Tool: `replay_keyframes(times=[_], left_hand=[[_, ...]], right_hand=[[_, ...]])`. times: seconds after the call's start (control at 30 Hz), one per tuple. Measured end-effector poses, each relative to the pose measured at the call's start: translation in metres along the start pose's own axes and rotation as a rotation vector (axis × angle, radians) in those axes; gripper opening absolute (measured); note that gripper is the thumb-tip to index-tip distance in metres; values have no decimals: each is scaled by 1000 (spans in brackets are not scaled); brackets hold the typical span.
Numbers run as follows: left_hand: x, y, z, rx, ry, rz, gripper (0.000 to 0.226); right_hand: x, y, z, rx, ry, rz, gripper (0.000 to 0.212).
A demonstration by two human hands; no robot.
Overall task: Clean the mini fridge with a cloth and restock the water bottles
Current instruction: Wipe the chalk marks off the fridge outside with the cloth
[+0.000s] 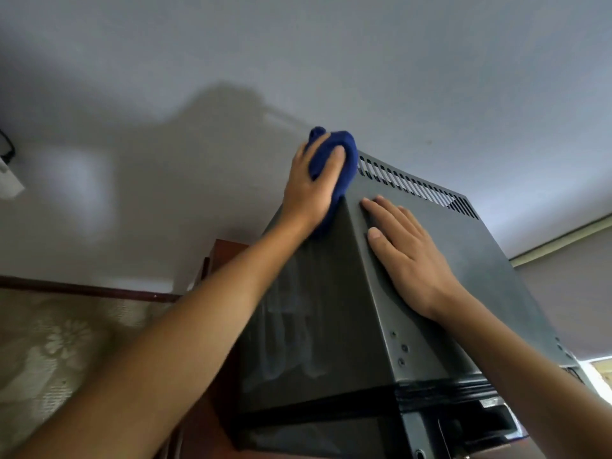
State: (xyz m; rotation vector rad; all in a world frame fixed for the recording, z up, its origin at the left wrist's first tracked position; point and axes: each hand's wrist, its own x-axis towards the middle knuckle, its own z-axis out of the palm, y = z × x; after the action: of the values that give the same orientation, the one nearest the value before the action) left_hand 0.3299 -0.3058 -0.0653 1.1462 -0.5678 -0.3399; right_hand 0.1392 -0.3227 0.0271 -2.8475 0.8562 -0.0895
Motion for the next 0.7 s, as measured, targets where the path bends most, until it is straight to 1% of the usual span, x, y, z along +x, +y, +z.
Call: replay_keyframes(times=[0.07, 0.13, 0.2, 0.23, 0.33, 0.37, 0.43, 0.53, 0.63, 0.7], left_hand=[[25, -13, 4, 14, -30, -16, 54], [32, -24, 6, 33, -29, -38, 57], [20, -20, 5, 47, -27, -27, 59], [9, -13, 3, 38, -25, -28, 55], [-48, 6, -7, -7, -12, 7, 46], [-73, 12, -10, -8, -19, 9, 47], [-125, 19, -16, -7, -18, -16, 59], [-197, 21, -19, -18, -53, -31, 60], [-243, 25, -24, -94, -84, -1, 64], [-253, 27, -28, -109, -116, 1, 67]], right_hand=[[-1, -3, -3, -14, -23, 9, 61], [-2, -3, -4, -17, -34, 12, 63], [-1, -4, -5, -21, -38, 10, 65], [0, -2, -5, -19, -39, 14, 67], [2, 0, -3, -7, -54, 44, 73], [3, 0, -2, -9, -58, 50, 74], [3, -2, -2, -22, -62, 52, 78], [3, -3, -2, -15, -65, 56, 83], [2, -7, -2, 27, -26, 54, 78], [3, -12, -3, 35, -8, 69, 67]])
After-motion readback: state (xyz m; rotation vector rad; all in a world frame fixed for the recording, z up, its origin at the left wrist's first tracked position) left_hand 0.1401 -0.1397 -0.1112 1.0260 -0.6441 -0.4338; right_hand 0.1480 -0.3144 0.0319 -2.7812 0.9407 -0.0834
